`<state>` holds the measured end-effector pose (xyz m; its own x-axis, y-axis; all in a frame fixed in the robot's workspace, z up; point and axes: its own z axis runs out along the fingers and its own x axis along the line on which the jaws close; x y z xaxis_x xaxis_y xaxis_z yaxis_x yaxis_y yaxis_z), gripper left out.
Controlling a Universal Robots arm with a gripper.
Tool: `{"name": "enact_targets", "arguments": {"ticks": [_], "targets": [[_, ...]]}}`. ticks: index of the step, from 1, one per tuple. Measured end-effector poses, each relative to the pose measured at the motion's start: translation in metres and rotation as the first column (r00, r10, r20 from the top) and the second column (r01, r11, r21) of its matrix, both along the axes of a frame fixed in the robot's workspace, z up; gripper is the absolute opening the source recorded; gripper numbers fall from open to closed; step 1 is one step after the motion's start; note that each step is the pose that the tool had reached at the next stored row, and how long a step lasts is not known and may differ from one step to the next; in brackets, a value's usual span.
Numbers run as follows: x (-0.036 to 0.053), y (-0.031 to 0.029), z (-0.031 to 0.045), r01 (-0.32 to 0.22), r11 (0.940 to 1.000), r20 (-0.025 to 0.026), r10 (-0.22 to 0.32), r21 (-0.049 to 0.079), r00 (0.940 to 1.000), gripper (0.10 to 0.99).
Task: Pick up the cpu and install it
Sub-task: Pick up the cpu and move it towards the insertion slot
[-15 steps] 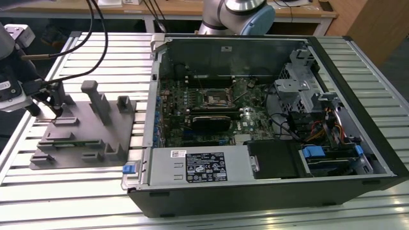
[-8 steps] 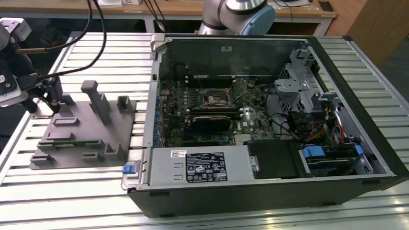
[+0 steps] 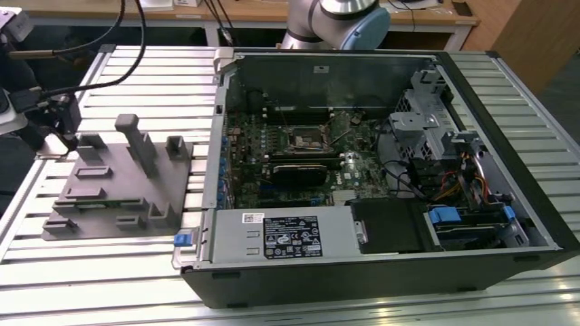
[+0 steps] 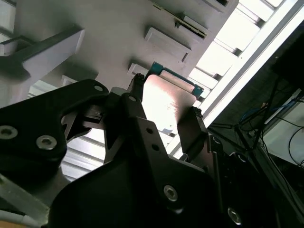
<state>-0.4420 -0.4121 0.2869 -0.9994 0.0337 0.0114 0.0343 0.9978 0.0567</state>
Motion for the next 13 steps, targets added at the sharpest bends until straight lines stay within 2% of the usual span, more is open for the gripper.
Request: {"name": "enact_targets", "arguments": {"ticks": [3, 13], "targets": [[-0.0001, 0.0001, 0.0127, 0.000, 1.0000, 0.0002, 0.000, 0.000, 1.0000, 0.537], [-0.0001, 0.0003, 0.0432, 0.000, 1.0000, 0.0008, 0.000, 0.000, 1.0000, 0.537]]}}
